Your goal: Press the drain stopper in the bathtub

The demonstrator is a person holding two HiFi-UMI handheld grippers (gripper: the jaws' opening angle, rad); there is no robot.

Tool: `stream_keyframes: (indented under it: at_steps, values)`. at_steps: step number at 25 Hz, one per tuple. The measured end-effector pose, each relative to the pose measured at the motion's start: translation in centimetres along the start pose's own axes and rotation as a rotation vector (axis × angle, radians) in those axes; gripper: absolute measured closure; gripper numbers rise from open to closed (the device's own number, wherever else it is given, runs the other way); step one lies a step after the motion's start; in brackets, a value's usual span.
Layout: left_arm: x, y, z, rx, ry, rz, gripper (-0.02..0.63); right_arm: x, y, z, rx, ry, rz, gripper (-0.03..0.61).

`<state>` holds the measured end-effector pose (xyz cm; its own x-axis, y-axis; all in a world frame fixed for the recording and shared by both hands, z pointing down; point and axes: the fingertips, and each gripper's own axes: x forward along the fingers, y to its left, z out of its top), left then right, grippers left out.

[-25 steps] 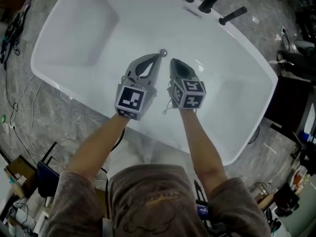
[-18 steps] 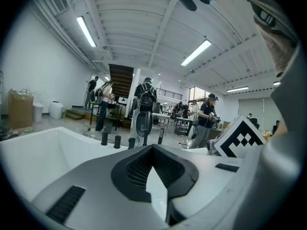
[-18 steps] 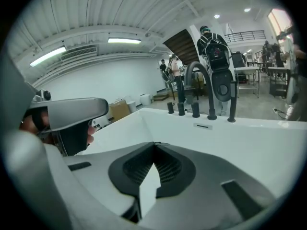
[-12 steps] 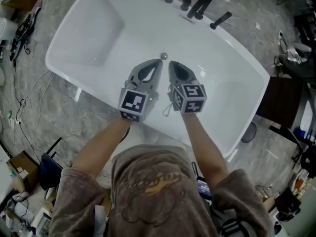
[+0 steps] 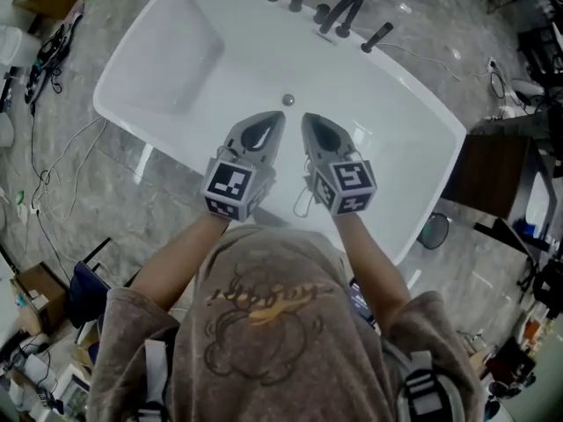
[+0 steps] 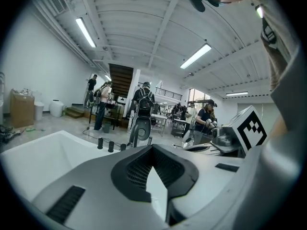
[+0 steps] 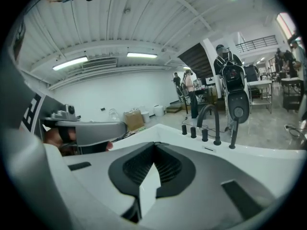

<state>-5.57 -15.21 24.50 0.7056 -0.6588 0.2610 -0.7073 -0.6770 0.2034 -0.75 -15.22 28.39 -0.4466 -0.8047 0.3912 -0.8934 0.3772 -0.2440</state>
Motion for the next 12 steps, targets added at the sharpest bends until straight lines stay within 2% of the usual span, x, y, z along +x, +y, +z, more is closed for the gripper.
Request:
stream_keyframes:
  at_steps: [12]
  values:
    - [-4.0,-6.2,3.8,0.021,-0.018,-0.121,0.612,-8.1,5.1,3.7,-0.1,-0.109,0.202,0.574]
